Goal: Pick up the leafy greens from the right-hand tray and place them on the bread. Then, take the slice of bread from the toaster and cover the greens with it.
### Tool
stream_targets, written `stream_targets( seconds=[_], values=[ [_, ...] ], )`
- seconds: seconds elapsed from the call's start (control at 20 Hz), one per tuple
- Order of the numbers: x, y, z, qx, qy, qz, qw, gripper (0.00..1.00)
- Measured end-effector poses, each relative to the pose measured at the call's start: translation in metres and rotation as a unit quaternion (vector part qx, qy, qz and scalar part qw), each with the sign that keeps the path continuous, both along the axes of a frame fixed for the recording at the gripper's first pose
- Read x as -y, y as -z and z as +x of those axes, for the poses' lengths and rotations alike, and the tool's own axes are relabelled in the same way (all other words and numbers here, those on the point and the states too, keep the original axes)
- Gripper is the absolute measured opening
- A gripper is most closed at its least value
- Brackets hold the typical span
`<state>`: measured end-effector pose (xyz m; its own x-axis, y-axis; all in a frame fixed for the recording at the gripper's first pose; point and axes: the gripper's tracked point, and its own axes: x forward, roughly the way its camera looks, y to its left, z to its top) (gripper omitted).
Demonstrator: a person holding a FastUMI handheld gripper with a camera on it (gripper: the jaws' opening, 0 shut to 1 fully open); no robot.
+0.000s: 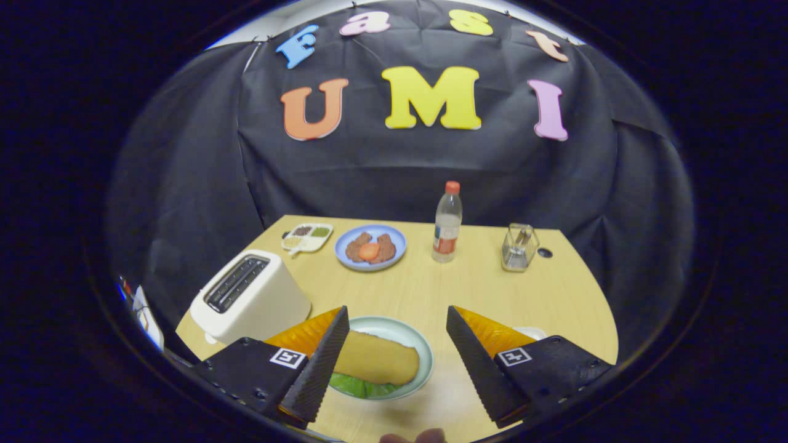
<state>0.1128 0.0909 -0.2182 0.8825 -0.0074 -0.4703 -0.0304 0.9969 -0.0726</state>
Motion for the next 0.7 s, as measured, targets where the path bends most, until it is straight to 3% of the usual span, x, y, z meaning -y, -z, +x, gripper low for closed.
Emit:
stream_targets(
  seconds=[0.35,0.7],
  values=[
    [0.010,-0.153,-0.041,0.154,-0.009,-0.005,0.988,0.96],
    [0.035,-0.200,-0.102,0.225,0.011,-0.006,0.974,0.96]
  ],
)
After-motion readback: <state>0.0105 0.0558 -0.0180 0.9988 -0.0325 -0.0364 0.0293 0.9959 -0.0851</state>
